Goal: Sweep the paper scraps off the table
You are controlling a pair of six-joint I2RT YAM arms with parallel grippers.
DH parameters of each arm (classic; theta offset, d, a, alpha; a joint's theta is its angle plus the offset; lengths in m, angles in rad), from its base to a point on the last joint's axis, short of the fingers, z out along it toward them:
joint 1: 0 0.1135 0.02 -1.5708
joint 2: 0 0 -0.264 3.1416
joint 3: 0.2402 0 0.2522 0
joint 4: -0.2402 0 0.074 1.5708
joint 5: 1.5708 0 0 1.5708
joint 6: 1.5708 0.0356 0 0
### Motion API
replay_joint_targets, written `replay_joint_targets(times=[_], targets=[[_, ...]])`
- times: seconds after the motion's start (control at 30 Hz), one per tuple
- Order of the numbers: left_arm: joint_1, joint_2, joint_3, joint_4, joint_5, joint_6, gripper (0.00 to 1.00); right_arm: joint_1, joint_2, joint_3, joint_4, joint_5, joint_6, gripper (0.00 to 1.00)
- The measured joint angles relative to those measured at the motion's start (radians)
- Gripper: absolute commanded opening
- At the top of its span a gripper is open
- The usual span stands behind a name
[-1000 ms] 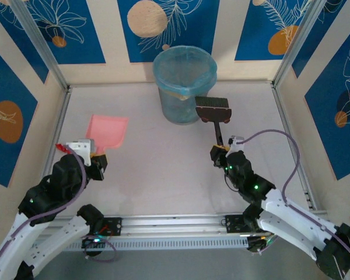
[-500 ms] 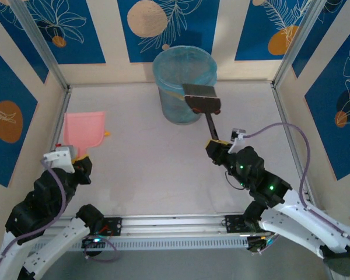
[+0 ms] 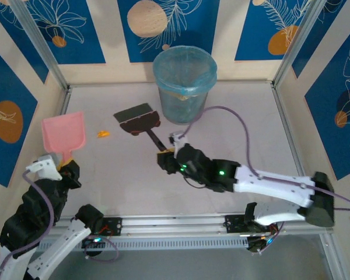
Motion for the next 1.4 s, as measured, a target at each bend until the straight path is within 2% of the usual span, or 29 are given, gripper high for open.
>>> replay_joint_targets(times=[0.27, 0.47, 0.73, 1.03, 1.2, 1.4], targets=[[0.023, -0.011, 0.002, -0.006, -0.015, -0.010, 0.00, -0.053, 0.571, 0.377, 0.050, -0.241, -0.074, 0.00], [0.031, -0.011, 0.002, -0.031, -0.050, -0.030, 0.00, -0.035, 0.829, 0.554, 0.150, -0.348, -0.173, 0.00], [0.056, -0.010, 0.003, -0.045, -0.064, -0.034, 0.00, 0.000, 1.025, 0.743, 0.254, -0.406, -0.291, 0.00], [0.092, 0.008, 0.003, -0.044, -0.055, -0.034, 0.00, 0.000, 1.225, 1.021, 0.248, -0.426, -0.337, 0.00], [0.121, 0.010, 0.003, -0.043, -0.036, -0.032, 0.00, -0.013, 1.349, 1.180, 0.180, -0.438, -0.340, 0.00], [0.173, 0.031, 0.002, -0.028, 0.008, -0.029, 0.00, -0.024, 1.496, 1.411, -0.010, -0.432, -0.341, 0.00]])
